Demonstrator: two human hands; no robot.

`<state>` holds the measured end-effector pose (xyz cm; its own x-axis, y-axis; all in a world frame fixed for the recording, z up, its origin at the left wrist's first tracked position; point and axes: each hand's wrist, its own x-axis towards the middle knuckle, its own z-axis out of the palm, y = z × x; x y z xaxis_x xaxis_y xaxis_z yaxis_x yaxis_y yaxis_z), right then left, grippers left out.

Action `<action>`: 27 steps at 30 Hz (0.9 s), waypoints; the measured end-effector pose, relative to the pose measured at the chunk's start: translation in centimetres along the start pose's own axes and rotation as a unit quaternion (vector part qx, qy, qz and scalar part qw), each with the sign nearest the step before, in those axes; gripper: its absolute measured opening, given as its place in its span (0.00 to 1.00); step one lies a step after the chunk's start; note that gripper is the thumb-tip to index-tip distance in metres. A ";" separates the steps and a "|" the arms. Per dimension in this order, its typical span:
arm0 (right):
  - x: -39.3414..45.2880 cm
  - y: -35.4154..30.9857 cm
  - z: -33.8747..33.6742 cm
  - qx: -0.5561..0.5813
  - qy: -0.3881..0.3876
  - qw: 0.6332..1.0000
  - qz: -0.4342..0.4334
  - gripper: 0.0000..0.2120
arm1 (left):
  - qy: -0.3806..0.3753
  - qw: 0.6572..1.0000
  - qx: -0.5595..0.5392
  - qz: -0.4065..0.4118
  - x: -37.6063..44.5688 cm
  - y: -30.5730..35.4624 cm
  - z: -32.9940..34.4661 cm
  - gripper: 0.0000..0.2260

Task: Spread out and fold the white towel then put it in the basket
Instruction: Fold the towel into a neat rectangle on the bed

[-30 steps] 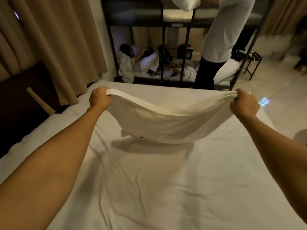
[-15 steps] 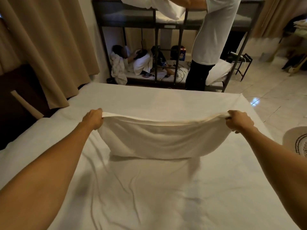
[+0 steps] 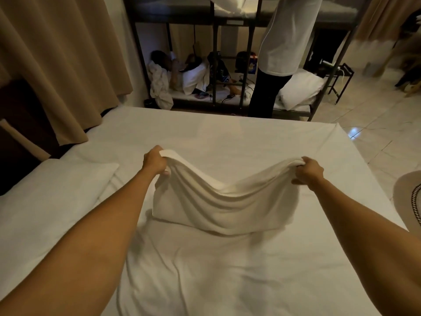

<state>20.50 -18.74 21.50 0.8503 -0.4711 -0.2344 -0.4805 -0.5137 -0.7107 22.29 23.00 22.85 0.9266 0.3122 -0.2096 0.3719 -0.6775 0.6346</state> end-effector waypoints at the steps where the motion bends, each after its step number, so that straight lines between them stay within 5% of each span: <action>1: 0.1 -0.9 -0.5 0.010 0.025 0.999 -0.031 0.14 | 0.004 1.000 -0.021 0.005 0.3 1.0 -0.7 0.19; 4: -0.1 -4.1 -3.0 0.028 0.105 0.987 -0.114 0.14 | 0.028 0.997 -0.065 0.036 1.4 4.2 -4.0 0.25; 8: -1.4 -9.8 -7.4 0.086 0.206 0.956 -0.192 0.17 | 0.126 0.952 -0.273 0.058 -0.3 10.4 -9.0 0.04; 12: -3.6 -13.4 -11.3 0.153 0.276 0.914 -0.254 0.16 | 0.242 0.917 -0.289 0.127 -3.7 13.6 -12.4 0.10; 16: -6.5 -12.8 -12.0 0.144 0.283 0.900 -0.300 0.15 | 0.227 0.898 -0.353 0.131 -5.9 11.5 -12.8 0.11; 27: -12.1 4.9 -4.7 -0.027 0.152 0.957 -0.245 0.20 | 0.125 0.980 -0.147 0.057 -11.0 -5.1 -5.6 0.14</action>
<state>6.89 -18.92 23.98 0.8789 -0.3473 0.3269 -0.0579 -0.7581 -0.6496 9.87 26.78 26.08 0.9046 0.4244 0.0399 0.2014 -0.5080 0.8375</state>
